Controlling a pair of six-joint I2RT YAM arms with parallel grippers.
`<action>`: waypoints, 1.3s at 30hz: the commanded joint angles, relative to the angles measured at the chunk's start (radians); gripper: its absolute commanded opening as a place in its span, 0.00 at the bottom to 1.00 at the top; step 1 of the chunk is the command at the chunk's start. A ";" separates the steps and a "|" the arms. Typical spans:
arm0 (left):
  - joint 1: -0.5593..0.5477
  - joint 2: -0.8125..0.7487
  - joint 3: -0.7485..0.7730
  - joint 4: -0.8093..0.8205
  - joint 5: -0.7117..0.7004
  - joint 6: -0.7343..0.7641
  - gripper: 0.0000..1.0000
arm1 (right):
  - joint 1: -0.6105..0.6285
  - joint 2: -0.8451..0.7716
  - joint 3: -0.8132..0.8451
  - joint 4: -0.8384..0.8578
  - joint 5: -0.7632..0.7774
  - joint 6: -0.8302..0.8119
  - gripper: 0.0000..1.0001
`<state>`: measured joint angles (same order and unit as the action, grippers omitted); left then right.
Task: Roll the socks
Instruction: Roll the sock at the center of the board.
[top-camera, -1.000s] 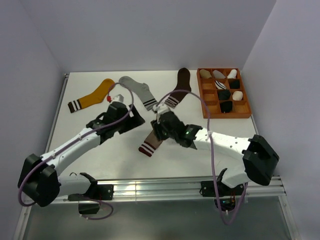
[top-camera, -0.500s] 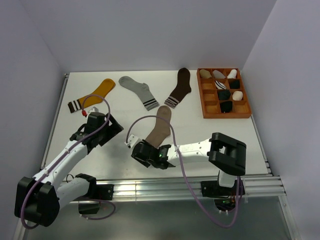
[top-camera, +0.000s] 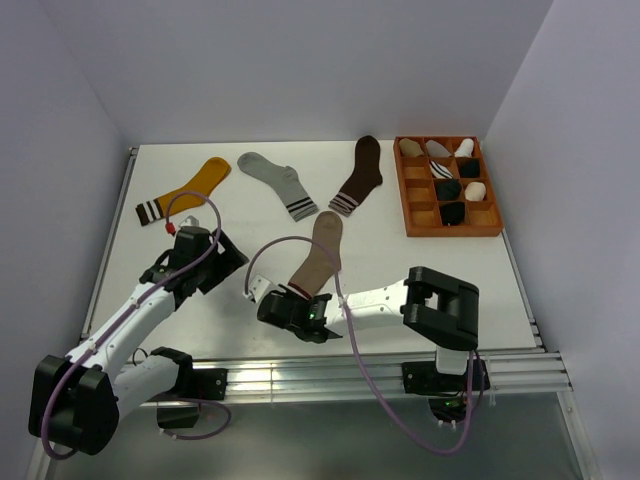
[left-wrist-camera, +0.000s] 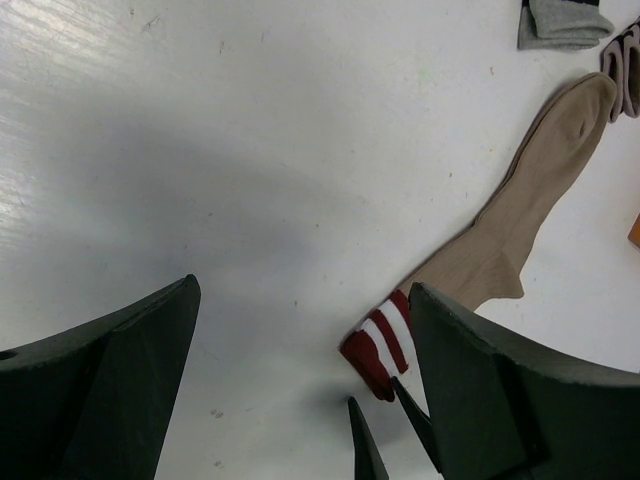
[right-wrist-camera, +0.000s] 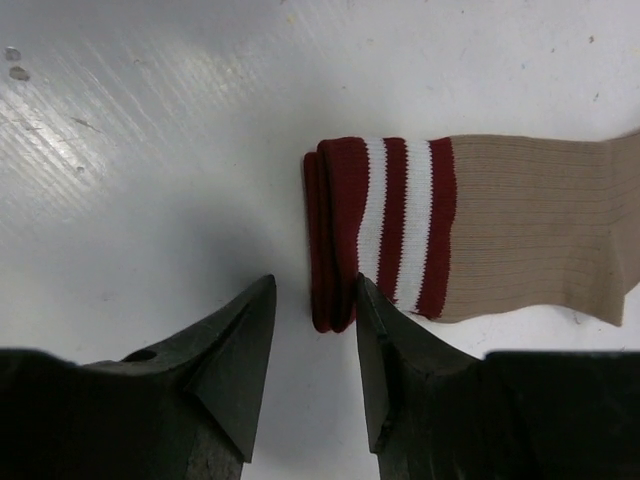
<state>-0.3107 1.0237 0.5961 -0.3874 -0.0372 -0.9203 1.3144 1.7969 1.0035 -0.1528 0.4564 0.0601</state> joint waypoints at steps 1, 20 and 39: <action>0.004 -0.014 -0.007 0.024 0.022 0.018 0.91 | 0.017 0.022 0.027 -0.014 0.021 -0.011 0.45; -0.050 -0.005 -0.027 0.070 0.083 -0.031 0.88 | -0.119 -0.033 0.015 0.007 -0.217 0.085 0.00; -0.215 0.154 -0.027 0.163 0.074 -0.138 0.80 | -0.575 0.050 -0.063 0.281 -1.243 0.357 0.00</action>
<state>-0.5110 1.1591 0.5667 -0.2695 0.0299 -1.0309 0.7818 1.8141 0.9577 0.0162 -0.5735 0.3279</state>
